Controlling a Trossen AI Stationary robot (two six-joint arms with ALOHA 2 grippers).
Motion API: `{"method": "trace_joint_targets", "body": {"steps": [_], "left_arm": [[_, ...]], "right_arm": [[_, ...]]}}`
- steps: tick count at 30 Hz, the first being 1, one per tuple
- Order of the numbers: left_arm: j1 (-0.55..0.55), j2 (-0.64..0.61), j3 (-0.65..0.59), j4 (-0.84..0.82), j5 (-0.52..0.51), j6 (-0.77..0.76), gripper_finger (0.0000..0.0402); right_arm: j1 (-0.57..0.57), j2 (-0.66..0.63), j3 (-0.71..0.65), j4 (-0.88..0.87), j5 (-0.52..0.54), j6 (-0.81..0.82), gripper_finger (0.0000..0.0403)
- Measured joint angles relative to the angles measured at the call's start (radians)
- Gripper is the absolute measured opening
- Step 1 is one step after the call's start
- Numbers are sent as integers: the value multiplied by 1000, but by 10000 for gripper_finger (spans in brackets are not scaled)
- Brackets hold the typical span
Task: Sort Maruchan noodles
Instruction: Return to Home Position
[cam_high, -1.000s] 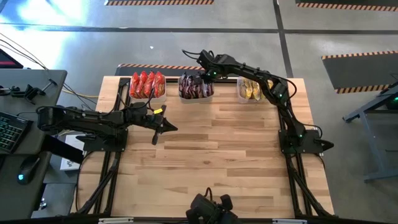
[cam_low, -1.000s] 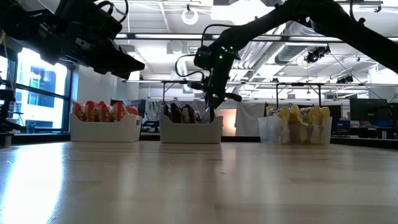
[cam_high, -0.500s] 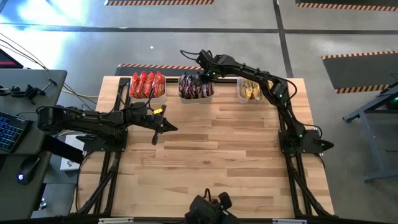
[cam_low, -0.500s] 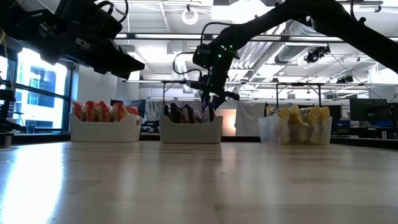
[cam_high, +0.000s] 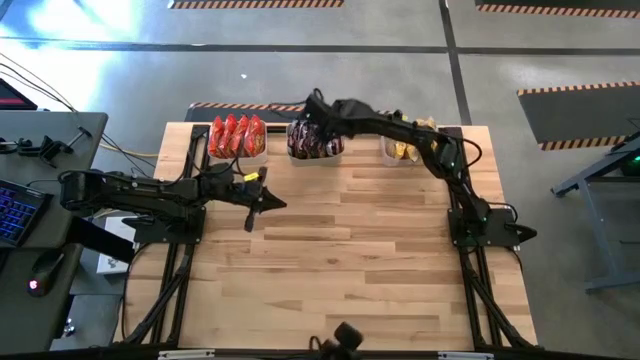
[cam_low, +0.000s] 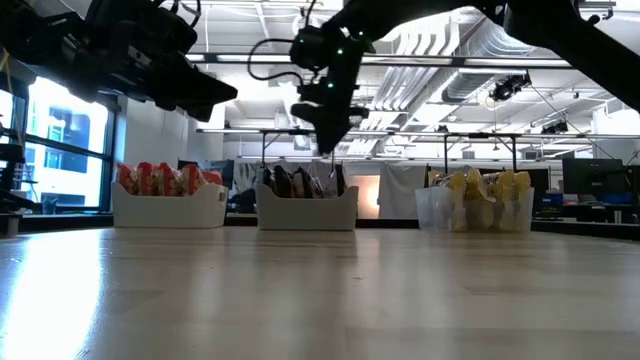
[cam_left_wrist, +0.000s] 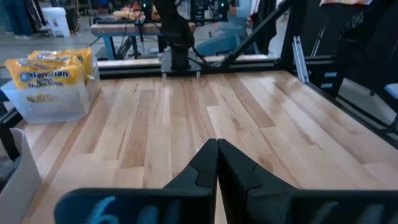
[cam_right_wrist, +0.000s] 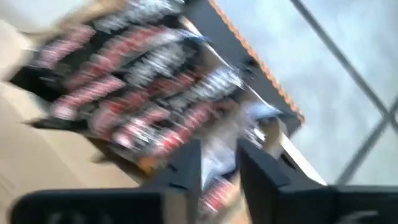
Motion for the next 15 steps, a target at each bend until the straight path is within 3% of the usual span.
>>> {"method": "trace_joint_targets", "body": {"steps": [3, 5, 9, 15], "left_arm": [[0, 0, -18, 54, 0, -8, 1], [2, 0, -46, 95, 0, -26, 1], [5, -1, -105, 199, -8, -53, 1], [6, 0, -115, 208, -22, -52, 1]], "right_arm": [[31, -23, -82, 132, 9, -50, 29], [48, -60, -164, 246, 24, -84, 9], [74, -202, -413, 491, 4, -128, 14], [146, -482, -953, 984, -27, -217, 5]]}}
